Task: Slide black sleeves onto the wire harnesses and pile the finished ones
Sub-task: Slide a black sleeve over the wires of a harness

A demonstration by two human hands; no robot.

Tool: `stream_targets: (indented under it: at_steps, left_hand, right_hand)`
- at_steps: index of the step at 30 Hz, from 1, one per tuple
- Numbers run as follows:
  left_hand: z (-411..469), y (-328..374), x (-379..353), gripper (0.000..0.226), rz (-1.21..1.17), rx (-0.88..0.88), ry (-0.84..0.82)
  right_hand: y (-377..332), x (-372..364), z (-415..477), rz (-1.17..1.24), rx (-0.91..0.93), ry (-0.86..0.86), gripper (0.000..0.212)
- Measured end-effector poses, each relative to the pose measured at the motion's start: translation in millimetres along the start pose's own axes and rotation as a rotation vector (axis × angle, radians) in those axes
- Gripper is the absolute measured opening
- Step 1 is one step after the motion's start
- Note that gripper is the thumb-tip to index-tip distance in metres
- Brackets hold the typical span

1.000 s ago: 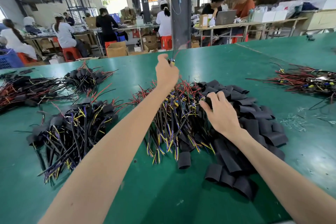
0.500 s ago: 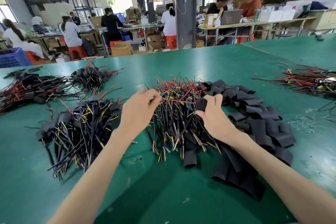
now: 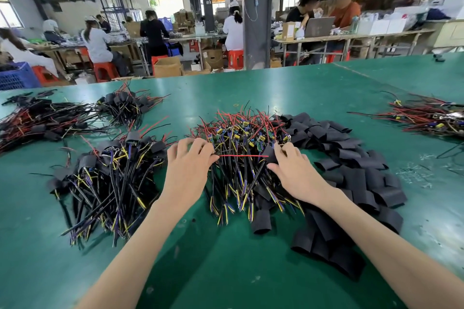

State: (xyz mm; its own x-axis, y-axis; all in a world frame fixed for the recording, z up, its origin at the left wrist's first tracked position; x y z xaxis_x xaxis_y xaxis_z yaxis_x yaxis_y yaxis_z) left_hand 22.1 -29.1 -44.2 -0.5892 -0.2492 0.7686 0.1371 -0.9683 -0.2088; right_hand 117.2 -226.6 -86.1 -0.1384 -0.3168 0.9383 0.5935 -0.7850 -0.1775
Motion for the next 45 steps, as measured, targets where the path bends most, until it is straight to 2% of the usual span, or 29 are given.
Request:
stream_targets:
  at_steps: [2, 4, 5, 8, 10, 12, 16, 18, 22, 33, 45]
  left_hand:
    - [-0.3, 5.3, 3.1, 0.013, 0.006, -0.033, 0.092]
    - [0.4, 6.6, 0.9, 0.008, -0.104, -0.058, 0.109]
    - [0.5, 6.4, -1.0, 0.018, -0.169, -0.054, 0.090]
    - [-1.9, 8.9, -6.1, 0.073, -0.304, -0.070, -0.044]
    - [-3.6, 11.3, -5.5, 0.090, -0.333, -0.097, -0.054]
    - [-3.5, 13.2, -3.4, 0.085, -0.351, -0.109, -0.043]
    - [-3.2, 23.2, 6.8, 0.047, -0.328, -0.167, 0.082]
    - [-4.3, 27.8, 10.0, 0.043, -0.328, -0.196, 0.125]
    - [-6.4, 27.7, 12.3, 0.043, -0.400, -0.176, 0.107]
    - [-5.1, 22.0, 6.3, 0.050, -0.360, -0.123, 0.204]
    - [-5.5, 18.2, 9.4, 0.056, -0.240, -0.111, 0.161]
  right_hand:
    - [-0.4, 0.7, -0.4, 0.035, 0.004, 0.006, 0.047]
    - [-0.9, 2.8, -0.8, 0.042, 0.010, 0.021, 0.044]
    - [-1.0, 3.4, -0.9, 0.045, 0.012, 0.029, 0.043]
    - [-2.0, 5.2, -1.9, 0.071, 0.007, 0.037, 0.042]
    - [-3.6, 6.8, -2.2, 0.100, 0.011, 0.046, 0.042]
    - [-5.8, 8.6, -2.7, 0.136, 0.017, 0.048, 0.043]
    - [-10.2, 13.1, -4.3, 0.180, 0.044, 0.060, 0.043]
    - [-12.0, 15.5, -5.0, 0.197, 0.060, 0.074, 0.043]
    - [-14.2, 20.3, -5.2, 0.258, 0.083, 0.113, 0.040]
    - [-14.8, 29.4, -5.1, 0.349, 0.161, 0.196, 0.044]
    - [-18.9, 34.2, -7.6, 0.343, 0.203, 0.218, 0.045]
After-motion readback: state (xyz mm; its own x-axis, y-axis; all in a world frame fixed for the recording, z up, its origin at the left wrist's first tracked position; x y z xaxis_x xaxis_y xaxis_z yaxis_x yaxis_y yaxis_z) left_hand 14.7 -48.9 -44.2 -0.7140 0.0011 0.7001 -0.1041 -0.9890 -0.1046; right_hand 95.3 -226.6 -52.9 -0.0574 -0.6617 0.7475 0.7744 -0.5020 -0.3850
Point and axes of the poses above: each hand's wrist, its own z-axis towards the middle knuckle, its own x-axis out of the back of the hand, y = z × x, the point moved 5 cm from there along z, towards the middle knuckle, and after that the axes turned 7 degrees about z, right-handed, at the moved point
